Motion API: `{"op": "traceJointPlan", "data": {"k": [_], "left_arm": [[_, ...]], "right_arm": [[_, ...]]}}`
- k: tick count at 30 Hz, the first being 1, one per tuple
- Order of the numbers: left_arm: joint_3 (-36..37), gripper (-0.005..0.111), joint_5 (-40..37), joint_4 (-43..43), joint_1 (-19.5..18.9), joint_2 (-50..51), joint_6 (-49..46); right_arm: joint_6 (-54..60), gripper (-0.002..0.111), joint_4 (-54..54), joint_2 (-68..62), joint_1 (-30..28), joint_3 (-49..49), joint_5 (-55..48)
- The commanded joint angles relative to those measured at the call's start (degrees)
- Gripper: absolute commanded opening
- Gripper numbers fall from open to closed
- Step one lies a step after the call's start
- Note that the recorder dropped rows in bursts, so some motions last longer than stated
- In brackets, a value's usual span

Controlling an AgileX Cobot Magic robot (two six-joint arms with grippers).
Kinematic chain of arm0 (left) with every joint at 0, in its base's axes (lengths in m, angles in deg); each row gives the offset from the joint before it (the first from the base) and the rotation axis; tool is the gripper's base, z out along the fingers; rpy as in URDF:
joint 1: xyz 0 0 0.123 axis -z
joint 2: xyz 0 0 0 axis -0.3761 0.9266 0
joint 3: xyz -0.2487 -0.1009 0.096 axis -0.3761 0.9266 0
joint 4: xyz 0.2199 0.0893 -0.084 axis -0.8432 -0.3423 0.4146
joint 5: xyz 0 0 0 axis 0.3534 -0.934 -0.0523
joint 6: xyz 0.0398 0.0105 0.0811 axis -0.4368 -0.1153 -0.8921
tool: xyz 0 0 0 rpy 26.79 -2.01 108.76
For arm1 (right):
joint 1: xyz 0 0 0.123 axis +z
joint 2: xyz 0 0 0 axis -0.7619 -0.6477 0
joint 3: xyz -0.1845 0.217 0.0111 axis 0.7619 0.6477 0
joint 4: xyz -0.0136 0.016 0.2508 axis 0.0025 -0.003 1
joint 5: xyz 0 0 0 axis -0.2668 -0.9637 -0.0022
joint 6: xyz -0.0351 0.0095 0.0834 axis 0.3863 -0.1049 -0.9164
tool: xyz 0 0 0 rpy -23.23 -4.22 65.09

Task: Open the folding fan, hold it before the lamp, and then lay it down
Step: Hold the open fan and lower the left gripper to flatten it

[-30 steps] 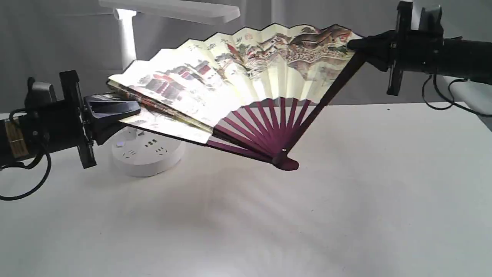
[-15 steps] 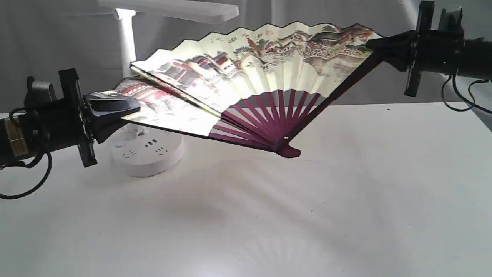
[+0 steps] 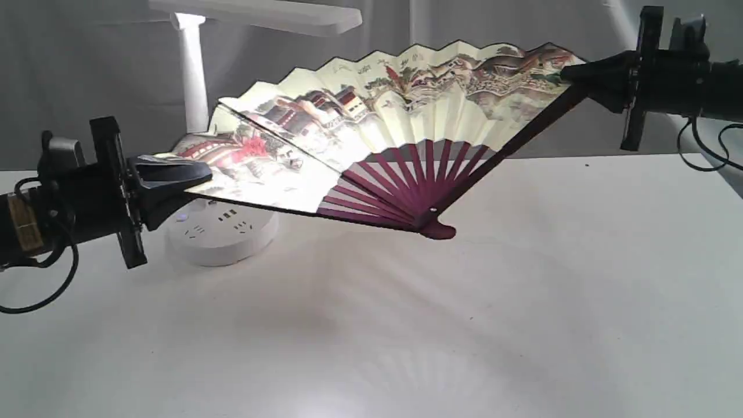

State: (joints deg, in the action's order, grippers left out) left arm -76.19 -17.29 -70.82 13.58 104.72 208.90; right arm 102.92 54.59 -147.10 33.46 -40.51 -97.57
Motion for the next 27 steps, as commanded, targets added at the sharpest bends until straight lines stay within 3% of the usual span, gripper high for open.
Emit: {"op": "traceJointPlan", "data": {"k": [1,27], "left_arm": [[2.54,0.000,-0.58,-6.77,-0.16,-0.51,-1.08],[13.55,0.000,-0.58,-1.25,-0.16,-1.35,-9.29]], "right_arm": [[-0.33,0.000,3.72,0.78,-1.80,-0.07,3.83],[-0.57,0.000,3.72,0.78,-2.69,-0.07,3.83]]}}
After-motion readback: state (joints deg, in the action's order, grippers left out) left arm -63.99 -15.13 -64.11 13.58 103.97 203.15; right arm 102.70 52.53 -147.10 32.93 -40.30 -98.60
